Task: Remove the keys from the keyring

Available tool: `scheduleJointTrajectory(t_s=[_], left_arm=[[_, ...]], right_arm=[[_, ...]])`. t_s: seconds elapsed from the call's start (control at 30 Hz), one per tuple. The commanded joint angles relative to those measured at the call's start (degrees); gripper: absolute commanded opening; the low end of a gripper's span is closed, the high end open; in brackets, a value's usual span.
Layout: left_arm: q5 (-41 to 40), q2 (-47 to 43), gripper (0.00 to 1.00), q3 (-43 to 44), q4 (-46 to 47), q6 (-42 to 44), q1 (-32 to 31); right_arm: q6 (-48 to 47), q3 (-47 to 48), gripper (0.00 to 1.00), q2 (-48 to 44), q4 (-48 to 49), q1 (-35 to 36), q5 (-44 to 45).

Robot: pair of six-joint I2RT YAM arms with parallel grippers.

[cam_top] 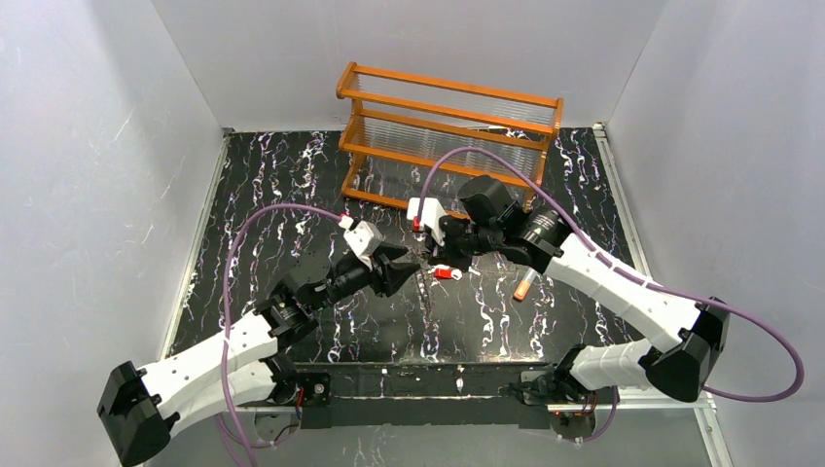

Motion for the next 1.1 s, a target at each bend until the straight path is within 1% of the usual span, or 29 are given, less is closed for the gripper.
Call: scheduleJointTrajectory(t_s=[0.0,0.27,0.43,0.73,0.83,0.9,1.07], left_arm=[[-5.33,-2.52,0.42,3.46,-9.29,4.08,-0.12],[-5.19,-4.05,0.43,5.07,-13.38,7.69,0.13],[-4.14,-3.90,0.43,5.81,-12.72,8.62,0.65],[6.46,-2.36,0.45,5.66,-9.05,8.62,1.02],[7.79,-2.80,0.44,5.42,-9.69,8.63,1.00],[8.59,-2.98,0.43,5.14,-9.91,10.19,1.02],[10.59,-2.64,0.40,4.42,-8.34,9.70,1.01]], right_arm=[[-2.07,0.52,0.01,-3.63,1.87,0.20,-1.85],[-3.98,-1.11,0.01,-4.93,2.23,1.19,-0.92],[-5.04,-1.85,0.01,-5.29,2.56,2.85,0.89],[-5.90,-2.46,0.01,-5.82,2.89,4.34,3.58],[-5.93,-2.41,0.01,-5.82,2.93,4.37,3.74],[-5.80,-2.39,0.01,-5.74,2.98,4.34,3.91],[-5.74,-2.28,0.01,-5.82,2.98,4.33,3.77]])
